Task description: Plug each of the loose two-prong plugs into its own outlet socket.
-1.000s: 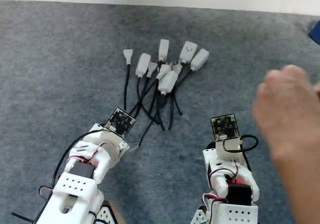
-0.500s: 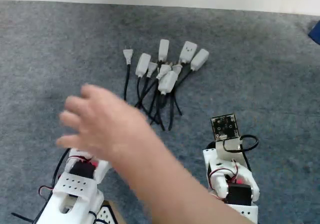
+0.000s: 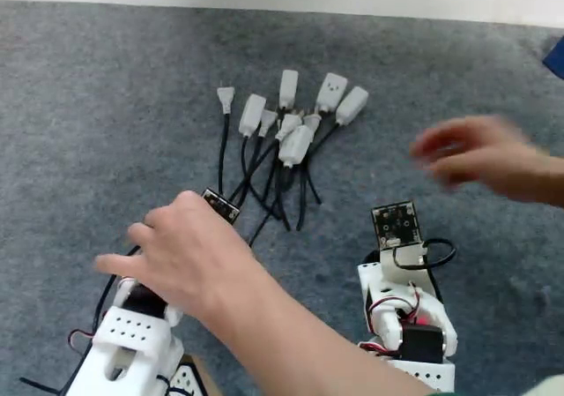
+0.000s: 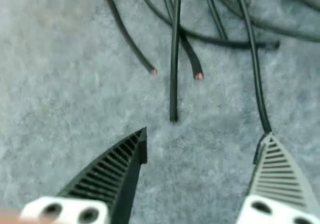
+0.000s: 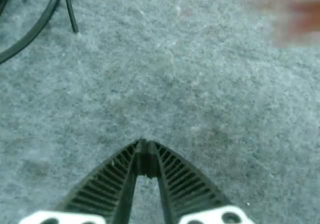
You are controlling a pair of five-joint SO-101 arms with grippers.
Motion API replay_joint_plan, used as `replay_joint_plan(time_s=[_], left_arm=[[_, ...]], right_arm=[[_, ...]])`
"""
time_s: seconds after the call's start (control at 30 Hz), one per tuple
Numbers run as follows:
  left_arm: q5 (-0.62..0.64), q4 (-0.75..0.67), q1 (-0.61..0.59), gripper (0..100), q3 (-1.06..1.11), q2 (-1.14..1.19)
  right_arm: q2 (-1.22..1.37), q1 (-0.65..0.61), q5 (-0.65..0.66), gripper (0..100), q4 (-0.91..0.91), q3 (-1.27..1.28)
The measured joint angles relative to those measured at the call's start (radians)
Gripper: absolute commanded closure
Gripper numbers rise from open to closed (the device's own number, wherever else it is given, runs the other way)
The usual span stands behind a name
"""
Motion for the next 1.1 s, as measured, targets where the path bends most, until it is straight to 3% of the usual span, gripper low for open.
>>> replay_joint_plan(time_s=[1.1], left_arm=[[0.003, -0.002, 0.000, 66, -0.002, 0.000]], right_arm=[[0.000, 0.000, 0.000, 99.1, 0.000, 0.000]])
